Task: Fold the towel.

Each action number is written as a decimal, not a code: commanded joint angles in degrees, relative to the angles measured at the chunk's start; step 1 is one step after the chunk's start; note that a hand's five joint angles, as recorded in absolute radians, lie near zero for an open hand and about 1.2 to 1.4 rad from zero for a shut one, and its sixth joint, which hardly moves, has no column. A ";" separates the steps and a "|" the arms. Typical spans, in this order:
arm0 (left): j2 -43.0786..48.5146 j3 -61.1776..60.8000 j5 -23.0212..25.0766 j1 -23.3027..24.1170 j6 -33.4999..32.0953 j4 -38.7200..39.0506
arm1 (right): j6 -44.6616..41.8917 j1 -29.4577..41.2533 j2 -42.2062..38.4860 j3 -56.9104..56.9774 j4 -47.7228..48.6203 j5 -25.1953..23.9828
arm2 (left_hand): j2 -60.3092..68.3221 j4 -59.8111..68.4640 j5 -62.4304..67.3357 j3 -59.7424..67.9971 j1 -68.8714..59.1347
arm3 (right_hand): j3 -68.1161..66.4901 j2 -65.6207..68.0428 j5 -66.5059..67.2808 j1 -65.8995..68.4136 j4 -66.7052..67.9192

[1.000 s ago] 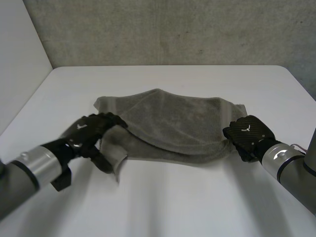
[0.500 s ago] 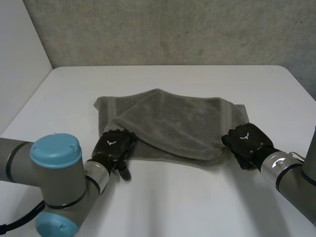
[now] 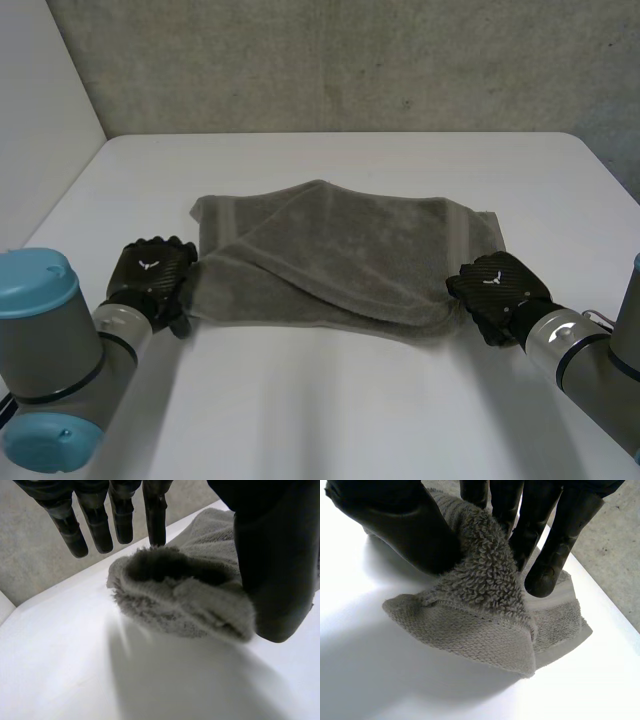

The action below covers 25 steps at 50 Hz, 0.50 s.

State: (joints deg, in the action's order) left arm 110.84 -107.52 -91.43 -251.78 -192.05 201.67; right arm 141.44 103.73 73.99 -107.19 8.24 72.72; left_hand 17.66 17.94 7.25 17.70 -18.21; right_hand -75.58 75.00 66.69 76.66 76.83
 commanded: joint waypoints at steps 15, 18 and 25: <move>-1.14 -2.00 8.54 -3.63 0.10 0.13 | -0.03 0.07 0.02 -0.22 -0.15 0.40 | 12.78 12.49 13.18 12.73 -12.22 | -4.42 5.00 3.31 3.34 3.17; -3.60 -2.26 8.63 -4.24 0.27 -0.05 | -0.03 -0.02 -0.07 -0.22 -0.15 0.31 | 10.90 10.61 11.30 10.85 -10.34 | -4.42 5.00 3.31 3.34 3.17; -5.89 -2.70 9.24 -4.77 0.62 -0.31 | -0.03 -0.10 -0.07 -0.22 -0.24 0.31 | 7.71 7.42 8.11 7.66 -7.15 | -4.42 5.00 3.31 3.34 3.17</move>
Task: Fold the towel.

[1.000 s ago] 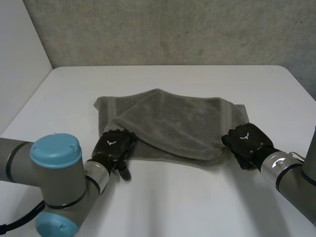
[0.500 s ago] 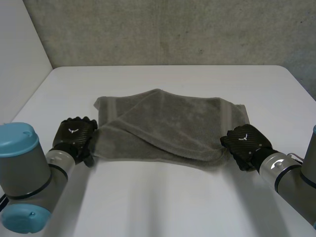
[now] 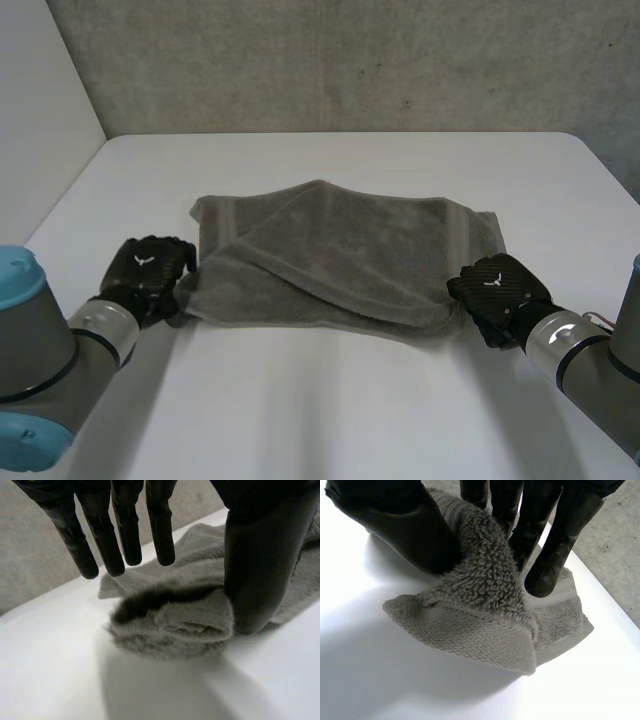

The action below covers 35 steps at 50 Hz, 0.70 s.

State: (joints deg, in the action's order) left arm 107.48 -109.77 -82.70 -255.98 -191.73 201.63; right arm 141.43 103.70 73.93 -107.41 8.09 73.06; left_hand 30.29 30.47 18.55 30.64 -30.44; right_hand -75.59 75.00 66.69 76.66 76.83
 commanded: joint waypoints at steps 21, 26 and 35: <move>-6.49 -1.32 3.15 -5.49 0.57 -0.80 | -0.01 -0.26 -0.10 0.00 -0.09 -0.03 | -5.27 -5.45 -3.53 -5.63 5.42 | -4.41 5.00 3.31 3.34 3.17; -6.50 -2.55 3.60 -5.58 0.57 -0.89 | -0.10 -0.26 -0.10 -0.08 0.00 -0.03 | -5.27 -5.45 -3.53 -5.63 5.42 | -4.41 5.00 3.31 3.34 3.17; -9.04 -3.87 3.68 -5.49 2.84 -1.07 | -0.19 -0.26 -0.10 -0.35 0.00 -0.12 | -6.77 -6.95 -5.03 -7.13 6.92 | -4.41 5.00 3.31 3.34 3.17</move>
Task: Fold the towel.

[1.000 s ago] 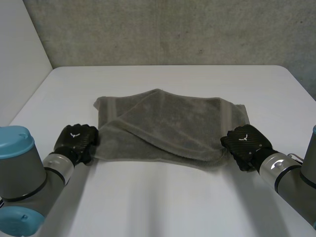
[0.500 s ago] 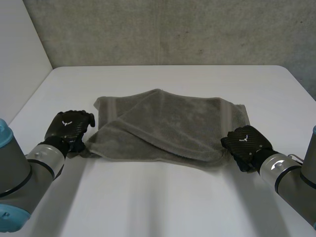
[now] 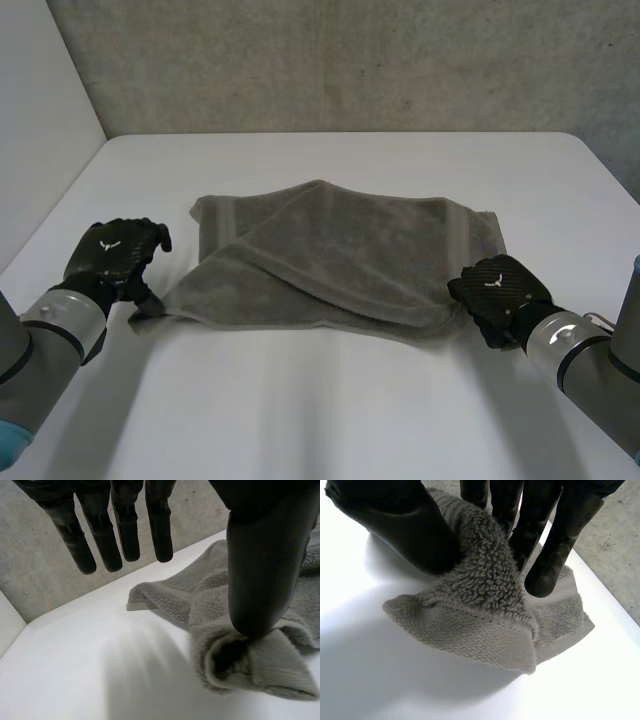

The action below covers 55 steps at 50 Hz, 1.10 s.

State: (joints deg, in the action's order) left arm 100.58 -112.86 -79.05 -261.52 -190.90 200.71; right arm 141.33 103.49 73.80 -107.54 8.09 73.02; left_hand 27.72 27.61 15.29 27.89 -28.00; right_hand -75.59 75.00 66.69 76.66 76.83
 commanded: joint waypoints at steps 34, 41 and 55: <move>4.88 0.44 2.23 -1.18 3.87 0.82 | -0.36 -0.22 -0.32 -0.48 0.09 -0.07 | -4.56 -4.45 -2.12 -4.73 4.84 | -4.41 5.00 3.31 3.34 3.17; 5.68 1.24 2.23 -2.59 3.78 0.82 | -0.53 -0.22 -0.49 -0.48 0.09 -0.07 | -4.39 -4.28 -1.95 -4.56 4.67 | -4.41 5.00 3.31 3.34 3.17; 10.94 3.43 2.50 -2.76 -2.62 -0.23 | -0.62 -0.13 -0.58 -0.57 0.17 -0.07 | 9.74 9.85 12.17 9.57 -9.46 | -4.41 5.00 3.31 3.34 3.17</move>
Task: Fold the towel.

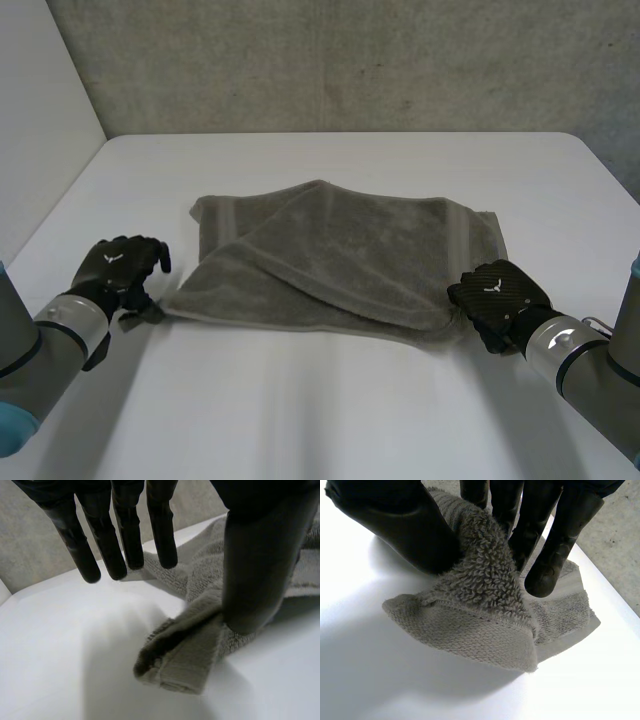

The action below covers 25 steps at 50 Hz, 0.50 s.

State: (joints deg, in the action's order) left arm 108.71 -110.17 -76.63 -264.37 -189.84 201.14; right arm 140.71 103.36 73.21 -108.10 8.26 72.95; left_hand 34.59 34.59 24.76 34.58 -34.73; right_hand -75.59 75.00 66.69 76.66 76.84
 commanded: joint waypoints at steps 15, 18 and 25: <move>1.61 0.84 -0.01 0.26 -6.68 -2.68 | 0.70 -0.61 2.02 0.61 -0.17 2.11 | 45.39 45.40 45.23 45.41 -45.25 | -4.41 5.00 3.31 3.34 3.16; -0.16 0.93 -0.01 0.26 -6.51 -2.77 | 0.79 -0.53 4.73 1.14 -0.87 2.81 | 45.41 45.41 45.24 45.42 -45.27 | -4.41 5.00 3.31 3.34 3.16; -12.01 3.99 0.16 1.31 -2.30 -3.03 | 1.32 -0.26 15.29 5.53 -3.69 3.17 | 45.41 45.41 45.24 45.42 -45.27 | -4.41 5.00 3.31 3.34 3.16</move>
State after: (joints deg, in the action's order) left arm 104.51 -108.63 -76.63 -263.79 -195.28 198.39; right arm 141.60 102.91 81.14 -105.84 6.85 75.84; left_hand 74.52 77.64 64.81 74.77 -74.68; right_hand -75.59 75.00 66.69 76.66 76.84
